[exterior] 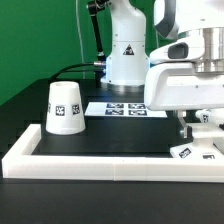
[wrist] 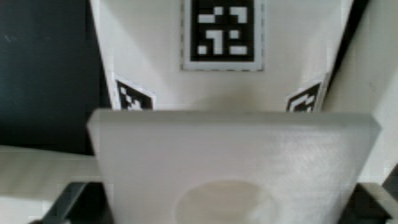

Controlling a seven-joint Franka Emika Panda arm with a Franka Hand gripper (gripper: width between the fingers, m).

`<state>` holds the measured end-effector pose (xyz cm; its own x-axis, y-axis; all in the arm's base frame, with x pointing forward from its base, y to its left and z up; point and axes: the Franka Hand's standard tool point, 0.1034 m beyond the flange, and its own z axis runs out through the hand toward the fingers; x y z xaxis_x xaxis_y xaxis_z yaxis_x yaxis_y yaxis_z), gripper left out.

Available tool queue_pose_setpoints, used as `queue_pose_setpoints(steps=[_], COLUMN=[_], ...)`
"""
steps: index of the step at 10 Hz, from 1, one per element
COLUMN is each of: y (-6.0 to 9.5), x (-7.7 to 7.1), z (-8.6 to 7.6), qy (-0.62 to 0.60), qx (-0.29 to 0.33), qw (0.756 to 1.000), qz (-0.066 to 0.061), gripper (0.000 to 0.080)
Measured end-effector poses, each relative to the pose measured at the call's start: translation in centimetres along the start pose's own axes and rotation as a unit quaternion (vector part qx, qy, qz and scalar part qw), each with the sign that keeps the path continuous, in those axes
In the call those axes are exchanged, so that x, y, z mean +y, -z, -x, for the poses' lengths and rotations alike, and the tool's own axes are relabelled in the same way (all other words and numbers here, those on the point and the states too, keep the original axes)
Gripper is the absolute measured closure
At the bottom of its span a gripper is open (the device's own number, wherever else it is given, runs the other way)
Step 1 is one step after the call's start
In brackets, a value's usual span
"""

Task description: Assemble lamp

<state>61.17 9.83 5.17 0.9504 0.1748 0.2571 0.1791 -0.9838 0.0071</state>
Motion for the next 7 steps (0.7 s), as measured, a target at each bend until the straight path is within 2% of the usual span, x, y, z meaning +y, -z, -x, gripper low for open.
queue_pose_setpoints(steps=[1, 2, 4, 7], y=[0.0, 0.1, 0.5, 3.8], x=[0.0, -0.1, -0.1, 0.0], z=[0.1, 0.1, 0.3, 1.3], qy=[0.006, 0.007, 0.015, 0.035], qx=[-0.001, 0.000, 0.000, -0.001], qw=[1.000, 1.000, 1.000, 0.999], qz=[0.000, 0.000, 0.000, 0.001], gripper=[0.0191, 0.0129, 0.0105, 0.0101])
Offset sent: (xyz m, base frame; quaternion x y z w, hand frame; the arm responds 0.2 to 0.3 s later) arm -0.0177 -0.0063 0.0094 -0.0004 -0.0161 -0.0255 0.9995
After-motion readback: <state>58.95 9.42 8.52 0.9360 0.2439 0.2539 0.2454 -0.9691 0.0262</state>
